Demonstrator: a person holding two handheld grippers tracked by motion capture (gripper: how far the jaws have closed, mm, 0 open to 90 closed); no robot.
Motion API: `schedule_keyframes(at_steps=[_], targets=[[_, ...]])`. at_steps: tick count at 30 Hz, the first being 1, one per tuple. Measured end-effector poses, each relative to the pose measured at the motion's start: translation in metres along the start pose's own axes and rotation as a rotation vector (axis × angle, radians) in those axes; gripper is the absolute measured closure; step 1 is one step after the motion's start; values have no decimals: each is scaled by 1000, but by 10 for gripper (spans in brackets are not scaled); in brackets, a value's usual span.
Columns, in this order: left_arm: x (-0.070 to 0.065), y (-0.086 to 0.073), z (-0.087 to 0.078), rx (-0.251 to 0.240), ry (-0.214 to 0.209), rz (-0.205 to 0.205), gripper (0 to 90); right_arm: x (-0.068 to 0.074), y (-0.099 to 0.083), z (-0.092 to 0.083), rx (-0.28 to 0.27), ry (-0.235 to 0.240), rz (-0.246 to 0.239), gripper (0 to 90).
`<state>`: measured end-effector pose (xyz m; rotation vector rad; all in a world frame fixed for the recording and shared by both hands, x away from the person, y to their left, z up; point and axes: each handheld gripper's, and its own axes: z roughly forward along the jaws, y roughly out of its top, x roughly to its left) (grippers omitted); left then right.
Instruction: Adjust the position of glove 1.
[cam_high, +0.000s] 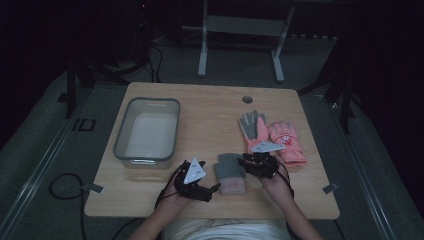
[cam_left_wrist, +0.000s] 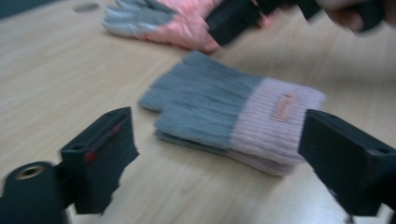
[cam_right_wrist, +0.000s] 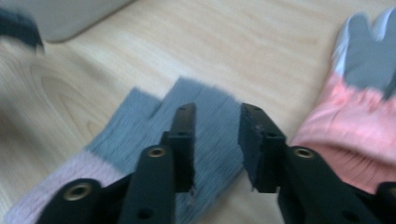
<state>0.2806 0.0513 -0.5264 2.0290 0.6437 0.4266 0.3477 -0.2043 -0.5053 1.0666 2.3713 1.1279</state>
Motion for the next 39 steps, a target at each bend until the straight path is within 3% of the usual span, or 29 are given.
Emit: schedule_keyframes(at_steps=[1,3,5,6,11,14,18,24,27,30,33,34,35,39], targets=[[-4,2,1,12,-12,21,122,-2,3,0,-2,5,-8,621],[-9,6,4,16,-99,44,139,-10,10,2,-9,24,-12,600],[-12,8,6,21,-112,61,141,-18,16,7,-3,34,-3,593],[-20,11,11,18,-154,105,144,-21,18,10,8,37,-2,588],[-29,16,30,70,-218,169,195,-30,21,32,67,80,-4,543],[-30,16,39,101,-247,200,226,-30,17,45,103,81,-9,518],[-31,13,48,125,-254,222,259,-29,10,55,135,65,-8,489],[-27,11,49,112,-245,237,294,-32,5,61,165,64,-8,400],[-28,10,49,133,-247,267,294,-34,5,62,182,83,-1,405],[-27,10,50,143,-251,277,295,-37,5,63,188,113,35,446],[-27,10,51,145,-254,283,302,-35,5,63,198,149,46,597],[-27,10,51,145,-254,283,303,-35,5,63,198,149,46,597],[-27,9,51,148,-245,300,312,-33,6,63,203,171,52,697],[-29,9,52,152,-221,340,345,-30,5,62,196,165,39,717]])
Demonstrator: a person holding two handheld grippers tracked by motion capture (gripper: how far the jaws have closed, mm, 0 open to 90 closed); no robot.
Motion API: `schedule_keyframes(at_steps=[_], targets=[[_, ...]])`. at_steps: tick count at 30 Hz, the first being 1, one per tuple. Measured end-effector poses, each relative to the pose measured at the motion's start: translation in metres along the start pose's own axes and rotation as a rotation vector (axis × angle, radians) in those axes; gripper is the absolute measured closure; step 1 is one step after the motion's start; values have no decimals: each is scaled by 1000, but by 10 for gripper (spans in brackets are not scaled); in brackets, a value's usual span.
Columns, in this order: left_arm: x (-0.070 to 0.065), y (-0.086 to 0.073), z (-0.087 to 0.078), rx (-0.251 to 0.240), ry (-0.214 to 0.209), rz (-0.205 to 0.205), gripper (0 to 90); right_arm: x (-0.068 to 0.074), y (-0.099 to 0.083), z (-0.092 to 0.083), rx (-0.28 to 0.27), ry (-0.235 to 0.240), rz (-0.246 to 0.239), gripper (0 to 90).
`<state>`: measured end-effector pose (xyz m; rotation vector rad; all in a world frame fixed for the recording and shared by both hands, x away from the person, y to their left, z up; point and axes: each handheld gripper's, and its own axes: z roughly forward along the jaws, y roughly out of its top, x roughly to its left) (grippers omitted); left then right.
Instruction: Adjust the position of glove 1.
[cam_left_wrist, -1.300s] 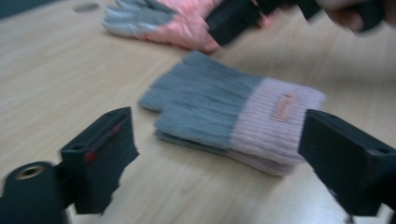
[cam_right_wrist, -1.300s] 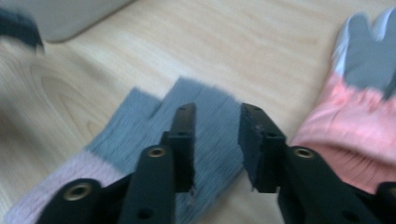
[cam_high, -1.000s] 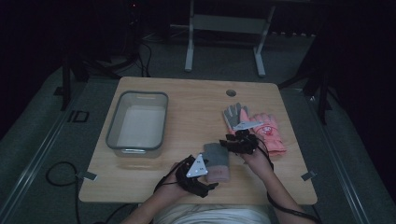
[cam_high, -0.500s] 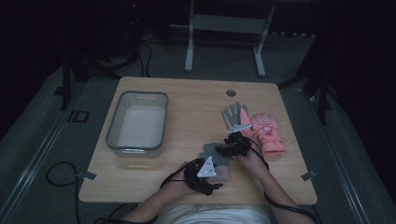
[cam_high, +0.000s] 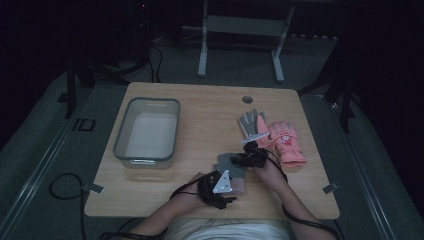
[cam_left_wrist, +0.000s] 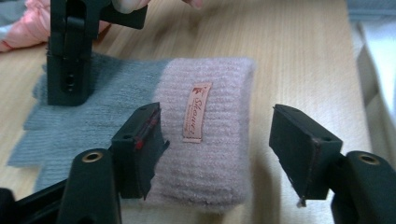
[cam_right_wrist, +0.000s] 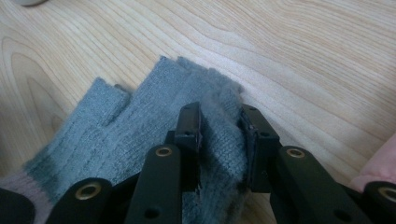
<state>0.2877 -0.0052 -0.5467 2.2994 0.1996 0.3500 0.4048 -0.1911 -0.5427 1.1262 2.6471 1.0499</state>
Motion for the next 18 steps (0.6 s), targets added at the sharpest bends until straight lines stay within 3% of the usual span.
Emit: schedule_keyframes(at_steps=[2,3,5,7,12,15,18], targets=[[-4,1,2,19,30,43,353,0,-1,0,-6,0,0,719],[-4,1,2,19,30,43,355,0,-1,0,-6,0,0,719],[-10,2,4,53,73,108,364,0,-1,0,-6,-2,2,720],[-12,3,4,69,123,147,483,1,0,0,-3,-5,1,722],[-6,5,-1,48,92,108,677,4,0,0,-3,-21,-9,733],[-1,6,-5,48,65,74,706,5,0,-1,-6,-25,-15,743],[5,8,-11,48,47,53,719,4,3,-4,7,6,2,747]])
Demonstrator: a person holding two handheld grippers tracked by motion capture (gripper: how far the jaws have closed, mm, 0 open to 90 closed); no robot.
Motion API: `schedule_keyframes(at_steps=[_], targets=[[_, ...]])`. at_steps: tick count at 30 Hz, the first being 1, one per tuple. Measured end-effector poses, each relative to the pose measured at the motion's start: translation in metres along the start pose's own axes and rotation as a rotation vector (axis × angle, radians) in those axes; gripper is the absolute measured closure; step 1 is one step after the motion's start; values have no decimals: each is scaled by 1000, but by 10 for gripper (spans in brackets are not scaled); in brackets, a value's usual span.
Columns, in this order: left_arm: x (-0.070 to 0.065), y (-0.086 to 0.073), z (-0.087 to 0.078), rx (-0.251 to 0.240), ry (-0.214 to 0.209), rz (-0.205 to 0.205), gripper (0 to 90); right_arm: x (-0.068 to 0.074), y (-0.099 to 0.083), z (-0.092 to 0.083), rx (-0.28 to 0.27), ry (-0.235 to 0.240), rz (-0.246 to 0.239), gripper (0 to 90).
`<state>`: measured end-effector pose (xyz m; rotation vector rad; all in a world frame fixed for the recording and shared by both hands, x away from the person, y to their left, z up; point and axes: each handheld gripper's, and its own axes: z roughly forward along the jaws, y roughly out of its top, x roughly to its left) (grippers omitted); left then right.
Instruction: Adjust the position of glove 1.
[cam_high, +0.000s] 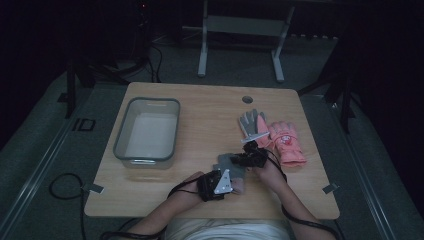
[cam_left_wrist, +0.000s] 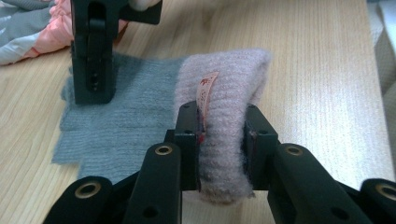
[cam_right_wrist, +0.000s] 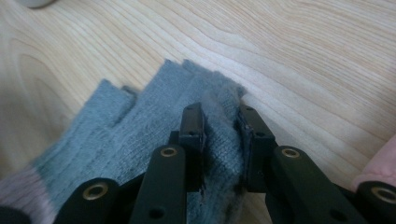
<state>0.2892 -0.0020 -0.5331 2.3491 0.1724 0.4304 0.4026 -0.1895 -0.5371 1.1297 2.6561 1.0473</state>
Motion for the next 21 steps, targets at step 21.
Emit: schedule_keyframes(at_steps=[21], targets=[[40,16,-60,14,5,1,723,20,56,-28,-125,53,-64,747]])
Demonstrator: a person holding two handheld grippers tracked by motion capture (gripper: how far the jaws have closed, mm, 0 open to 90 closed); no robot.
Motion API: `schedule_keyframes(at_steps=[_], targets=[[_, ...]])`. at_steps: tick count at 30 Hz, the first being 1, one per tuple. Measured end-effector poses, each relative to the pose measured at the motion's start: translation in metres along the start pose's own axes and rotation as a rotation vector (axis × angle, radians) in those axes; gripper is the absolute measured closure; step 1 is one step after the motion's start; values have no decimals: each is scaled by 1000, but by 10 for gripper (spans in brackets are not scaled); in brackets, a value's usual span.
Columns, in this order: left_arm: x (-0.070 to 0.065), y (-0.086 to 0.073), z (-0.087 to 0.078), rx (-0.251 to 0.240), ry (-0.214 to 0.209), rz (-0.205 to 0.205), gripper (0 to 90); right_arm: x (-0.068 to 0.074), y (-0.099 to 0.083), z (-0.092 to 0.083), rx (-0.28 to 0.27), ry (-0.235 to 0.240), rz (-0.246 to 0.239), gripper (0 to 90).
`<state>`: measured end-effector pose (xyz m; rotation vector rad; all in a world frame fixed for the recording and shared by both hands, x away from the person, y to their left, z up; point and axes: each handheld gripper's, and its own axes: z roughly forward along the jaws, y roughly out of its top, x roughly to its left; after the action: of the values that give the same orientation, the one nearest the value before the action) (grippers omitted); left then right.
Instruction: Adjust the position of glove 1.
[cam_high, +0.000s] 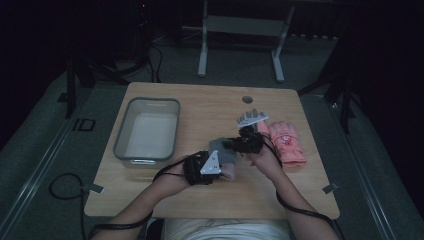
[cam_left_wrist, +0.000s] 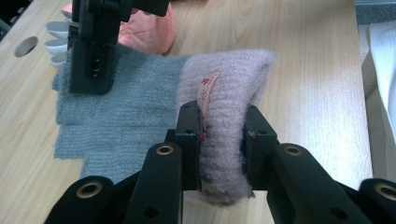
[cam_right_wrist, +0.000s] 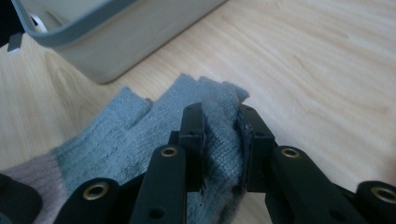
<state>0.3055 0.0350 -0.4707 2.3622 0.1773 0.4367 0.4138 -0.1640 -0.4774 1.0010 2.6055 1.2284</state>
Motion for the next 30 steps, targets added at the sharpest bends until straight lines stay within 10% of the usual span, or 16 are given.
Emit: schedule_keyframes(at_steps=[30], targets=[[65,-17,-76,122,64,2,728,36,102,35,-65,38,-110,748]])
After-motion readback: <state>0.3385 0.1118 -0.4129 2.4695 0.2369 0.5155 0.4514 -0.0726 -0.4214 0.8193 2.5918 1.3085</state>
